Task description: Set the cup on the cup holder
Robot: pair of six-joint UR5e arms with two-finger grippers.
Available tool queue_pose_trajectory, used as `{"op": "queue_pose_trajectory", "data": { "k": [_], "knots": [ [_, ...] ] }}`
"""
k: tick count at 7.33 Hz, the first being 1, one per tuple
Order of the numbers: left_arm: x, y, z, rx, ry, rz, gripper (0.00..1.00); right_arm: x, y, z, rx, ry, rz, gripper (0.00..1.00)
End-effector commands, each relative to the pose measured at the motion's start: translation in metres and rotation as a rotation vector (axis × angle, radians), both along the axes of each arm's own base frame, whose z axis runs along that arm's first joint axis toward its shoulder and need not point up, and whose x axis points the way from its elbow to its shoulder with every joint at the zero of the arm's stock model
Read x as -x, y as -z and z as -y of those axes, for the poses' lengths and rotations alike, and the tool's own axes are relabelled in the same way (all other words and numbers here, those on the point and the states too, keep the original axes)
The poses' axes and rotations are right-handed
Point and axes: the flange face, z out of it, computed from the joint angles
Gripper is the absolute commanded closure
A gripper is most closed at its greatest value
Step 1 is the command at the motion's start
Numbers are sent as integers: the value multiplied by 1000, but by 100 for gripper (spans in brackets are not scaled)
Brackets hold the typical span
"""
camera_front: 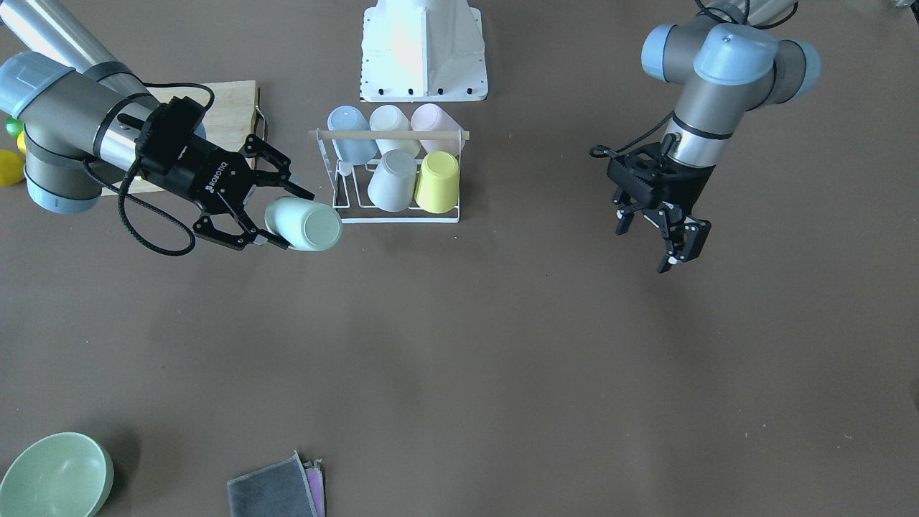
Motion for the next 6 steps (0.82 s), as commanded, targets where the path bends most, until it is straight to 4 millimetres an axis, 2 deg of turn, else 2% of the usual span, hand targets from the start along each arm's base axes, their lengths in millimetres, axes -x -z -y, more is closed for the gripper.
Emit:
{"op": "queue_pose_trajectory", "data": {
  "k": [1, 3, 4, 6],
  "knots": [
    [84, -39, 38, 241, 149, 192, 1, 9, -49, -18, -89, 30, 91, 43],
    [181, -117, 42, 518, 201, 88, 1, 0, -53, -19, -147, 15, 136, 43],
    [227, -153, 35, 627, 244, 37, 1, -6, -51, -21, -186, 5, 160, 43],
    [333, -207, 0, 768, 404, -45, 1, 16, -48, -35, -235, 21, 157, 43]
  ]
}}
